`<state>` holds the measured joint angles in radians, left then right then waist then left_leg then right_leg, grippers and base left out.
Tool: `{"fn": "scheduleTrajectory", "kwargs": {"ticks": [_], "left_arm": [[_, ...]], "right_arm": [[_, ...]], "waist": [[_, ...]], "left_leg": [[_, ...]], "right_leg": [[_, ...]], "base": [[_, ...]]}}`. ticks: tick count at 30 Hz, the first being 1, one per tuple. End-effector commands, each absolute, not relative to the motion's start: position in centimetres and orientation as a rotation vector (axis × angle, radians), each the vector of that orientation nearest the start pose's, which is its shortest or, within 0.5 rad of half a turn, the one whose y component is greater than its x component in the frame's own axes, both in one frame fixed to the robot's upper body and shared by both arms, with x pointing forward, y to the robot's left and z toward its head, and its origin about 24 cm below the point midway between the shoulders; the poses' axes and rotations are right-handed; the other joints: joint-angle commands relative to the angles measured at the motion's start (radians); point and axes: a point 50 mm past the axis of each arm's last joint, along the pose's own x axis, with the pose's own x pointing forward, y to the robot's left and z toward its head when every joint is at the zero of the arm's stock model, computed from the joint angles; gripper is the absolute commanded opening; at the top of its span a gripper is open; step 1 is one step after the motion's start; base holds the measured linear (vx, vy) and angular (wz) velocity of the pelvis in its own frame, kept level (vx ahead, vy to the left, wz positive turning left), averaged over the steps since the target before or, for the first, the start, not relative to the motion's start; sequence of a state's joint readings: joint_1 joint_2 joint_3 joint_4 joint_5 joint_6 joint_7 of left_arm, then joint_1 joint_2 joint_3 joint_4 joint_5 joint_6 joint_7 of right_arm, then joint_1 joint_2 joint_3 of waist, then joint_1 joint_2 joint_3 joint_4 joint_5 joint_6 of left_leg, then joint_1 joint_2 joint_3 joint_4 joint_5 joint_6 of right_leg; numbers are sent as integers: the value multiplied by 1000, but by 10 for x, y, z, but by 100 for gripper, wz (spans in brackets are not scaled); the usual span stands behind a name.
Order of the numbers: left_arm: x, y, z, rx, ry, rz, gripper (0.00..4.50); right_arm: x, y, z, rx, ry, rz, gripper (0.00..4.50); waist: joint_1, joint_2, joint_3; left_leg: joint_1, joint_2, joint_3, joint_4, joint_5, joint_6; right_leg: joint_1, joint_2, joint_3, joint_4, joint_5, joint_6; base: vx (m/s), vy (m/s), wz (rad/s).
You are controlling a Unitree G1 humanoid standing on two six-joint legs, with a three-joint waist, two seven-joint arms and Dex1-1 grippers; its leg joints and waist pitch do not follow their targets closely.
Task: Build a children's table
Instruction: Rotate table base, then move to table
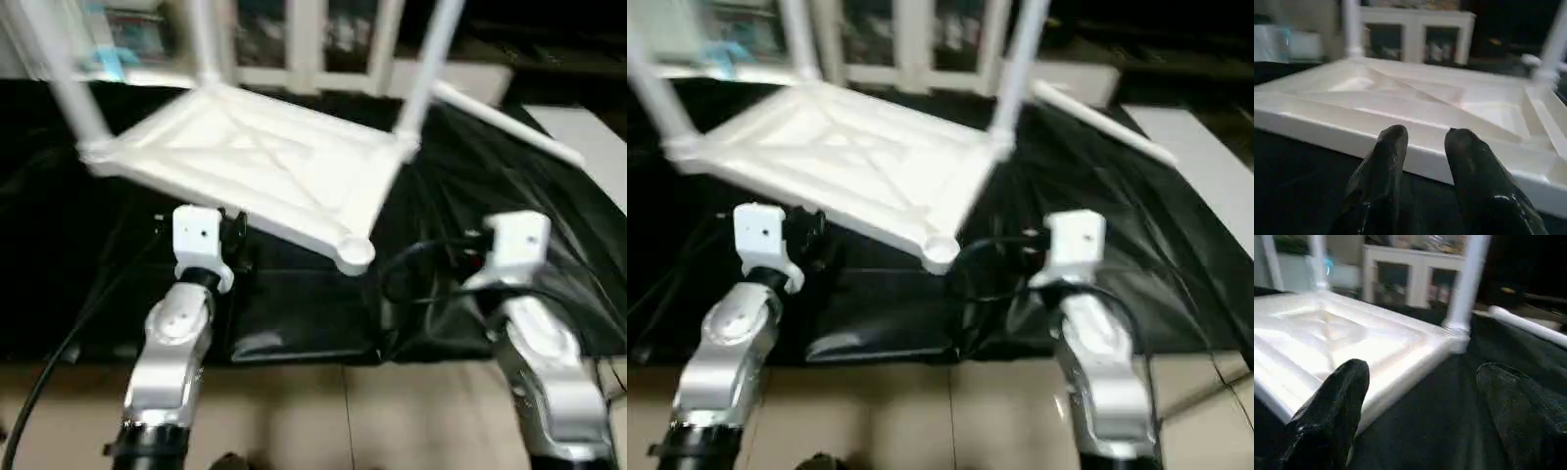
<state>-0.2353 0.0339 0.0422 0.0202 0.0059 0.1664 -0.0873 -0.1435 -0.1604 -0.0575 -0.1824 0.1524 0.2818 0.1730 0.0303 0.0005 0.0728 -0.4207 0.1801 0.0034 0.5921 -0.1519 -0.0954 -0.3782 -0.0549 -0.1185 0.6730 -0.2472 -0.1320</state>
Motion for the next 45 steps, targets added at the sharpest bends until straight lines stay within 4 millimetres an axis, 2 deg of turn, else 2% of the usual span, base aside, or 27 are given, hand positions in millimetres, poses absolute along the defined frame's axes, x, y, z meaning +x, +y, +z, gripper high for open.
{"fn": "scheduleTrajectory", "kwargs": {"ticks": [1, 3, 4, 5, 7, 8, 9, 11, 15, 16, 18, 21, 22, 23, 24, 25, 28, 29, 30, 31, 33, 36, 37, 38, 41, 43, 45], "left_arm": [[298, 131, 88, 54, -66, -122, 167], [296, 126, 87, 77, -66, -133, 167], [295, 124, 87, 89, -66, -128, 167], [295, 124, 87, 97, -69, -131, 167], [293, 125, 87, 108, -69, -128, 167], [293, 126, 86, 104, -64, -128, 167], [292, 128, 86, 118, -62, -121, 167], [290, 130, 85, 135, -55, -101, 167], [289, 132, 83, 128, -47, -76, 167], [288, 132, 83, 134, -46, -64, 167], [286, 132, 81, 131, -33, -62, 167], [283, 131, 81, 131, -29, -60, 167], [282, 132, 81, 136, -34, -53, 167], [280, 133, 81, 139, -32, -49, 167], [280, 133, 81, 138, -30, -49, 167], [280, 133, 81, 138, -29, -49, 167], [276, 133, 80, 149, -19, -51, 167], [275, 132, 79, 142, -16, -56, 167], [274, 130, 80, 139, -15, -62, 167], [273, 128, 81, 135, -26, -72, 167], [270, 124, 83, 123, -38, -100, 167], [259, 114, 84, 97, -65, -168, 167], [256, 114, 84, 85, -63, -176, 167], [253, 115, 83, 77, -61, -181, 167], [243, 132, 80, 31, -44, -124, 167], [242, 143, 78, 41, -40, -84, 167], [242, 158, 78, 67, -37, -36, 167]], "right_arm": [[280, -174, 99, -38, -45, 156, 386], [284, -174, 99, -53, -41, 165, 386], [286, -175, 99, -57, -41, 164, 386], [286, -175, 99, -56, -40, 163, 386], [286, -177, 97, -58, -33, 163, 386], [285, -178, 95, -57, -20, 164, 386], [284, -178, 93, -61, -12, 155, 386], [282, -181, 88, -8, 12, 113, 386], [280, -178, 85, -33, 26, 139, 386], [280, -177, 85, -36, 24, 148, 386], [279, -174, 86, -38, 26, 171, 386], [279, -173, 85, -55, 38, 173, 386], [279, -174, 85, -64, 38, 170, 386], [279, -173, 85, -68, 38, 175, 386], [279, -173, 85, -68, 39, 178, 386], [279, -173, 85, -69, 39, 179, 386], [279, -174, 86, -87, 42, 183, 386], [279, -174, 86, -85, 44, 186, 386], [279, -175, 86, -89, 45, 190, 386], [279, -175, 87, -93, 45, 191, 386], [278, -175, 87, -97, 46, 193, 386], [275, -177, 87, -114, 48, 185, 386], [274, -179, 87, -116, 46, 174, 386], [274, -180, 87, -116, 44, 166, 386], [272, -199, 90, -74, 27, 51, 386], [271, -206, 91, -65, 23, 20, 386], [272, -212, 91, -68, 25, -4, 386]], "waist": [[-6, 13, -54], [9, -38, -56], [38, -58, -39], [30, -61, -32], [44, -52, -47], [36, -4, -86], [-6, 35, -107], [-20, 10, -76], [1, -51, -79], [21, -103, -84], [42, -118, -77], [33, -59, -62], [0, 14, -53], [-71, 7, -40], [-76, -3, -65], [-62, -1, -60], [-65, -27, -51], [-63, -65, -53], [-34, -71, -38], [7, -117, -32], [10, -112, -3], [23, -61, -18], [13, -6, -45], [-28, -22, -31], [-16, -31, -21], [-14, -71, -14], [21, -137, -31]], "left_leg": [[22, 50, -94, -175, -575, 127], [-10, -56, -33, -51, -466, 85], [23, -79, 114, 249, -305, 125], [-26, -31, 148, 283, -337, 149], [-31, -12, 155, 232, -346, 164], [19, 60, 116, 76, -255, 212], [162, 246, -88, -26, 18, 368], [151, 276, -54, -18, 349, 500], [86, 122, 86, -14, 147, 520], [11, -89, 173, 181, -140, 452], [-33, -85, 165, 282, -307, 235], [-21, -19, 124, 216, -236, 166], [-16, 102, 31, 46, -219, 214], [23, 207, -161, -81, -256, 385], [109, 160, -169, -24, -141, 433], [114, 129, -181, 8, 69, 549], [65, -25, -194, -47, 188, 545], [36, -90, -174, -64, 37, 464], [-18, -124, -134, -19, -57, 422], [-39, -174, 48, 232, -209, 300], [-57, -101, 130, 282, -240, 207], [-8, 17, 122, 124, -279, 235], [96, 139, 2, 3, -88, 308], [163, 262, -133, -45, 100, 526], [129, 125, -113, -19, 367, 687], [92, 69, 12, -37, 249, 569], [-13, -151, 134, 198, -143, 438]], "right_leg": [[17, -15, 42, -11, -161, -166], [29, -75, 44, -141, -371, -308], [-11, -173, -3, -256, -635, -353], [40, -201, -22, -228, -744, -202], [94, -214, -36, -206, -634, -128], [132, -156, -104, -186, -321, -62], [-6, -50, -108, 12, -149, 59], [-137, -57, 16, 130, -209, 49], [-72, -50, 90, 8, 123, -194], [-10, -45, 119, -112, 177, -417], [29, -96, 120, -126, 23, -418], [74, -220, 25, -184, -214, -215], [123, -155, -117, -183, -337, 89], [14, -33, -88, 105, -304, 177], [-93, -9, -40, 124, -327, 130], [-135, -11, 35, 164, -271, 62], [-70, 22, 85, 75, -208, -19], [8, 7, 102, -15, -167, -153], [36, -47, 107, -93, -206, -285], [39, -118, 88, -219, -320, -430], [56, -153, 39, -198, -390, -300], [146, -218, -11, -226, -336, -153], [111, -84, -97, -132, -137, -4], [-49, -27, -25, 66, -214, 85], [-118, -16, 111, 109, -169, 59], [-58, -21, 137, 2, 52, -50], [42, -43, 169, -156, 101, -386]], "base": [[-19, -245, 75], [-38, -265, 74], [-95, -248, 50], [-95, -248, 50], [17, -170, 48], [30, -169, 64], [-26, -229, 85], [4, -255, 69], [-22, -276, 26], [-36, -297, 4], [-44, -297, -2], [-60, -252, 7], [-51, -184, 18], [-51, -184, 18], [-7, -211, 51], [-40, -257, 64], [-93, -314, 50], [-126, -375, 46], [-137, -406, 66], [-115, -381, 63], [-92, -365, 56], [-46, -318, 67], [-23, -334, 83], [-23, -334, 83], [-35, -293, 70], [-62, -365, 34], [-52, -409, 13]]}}
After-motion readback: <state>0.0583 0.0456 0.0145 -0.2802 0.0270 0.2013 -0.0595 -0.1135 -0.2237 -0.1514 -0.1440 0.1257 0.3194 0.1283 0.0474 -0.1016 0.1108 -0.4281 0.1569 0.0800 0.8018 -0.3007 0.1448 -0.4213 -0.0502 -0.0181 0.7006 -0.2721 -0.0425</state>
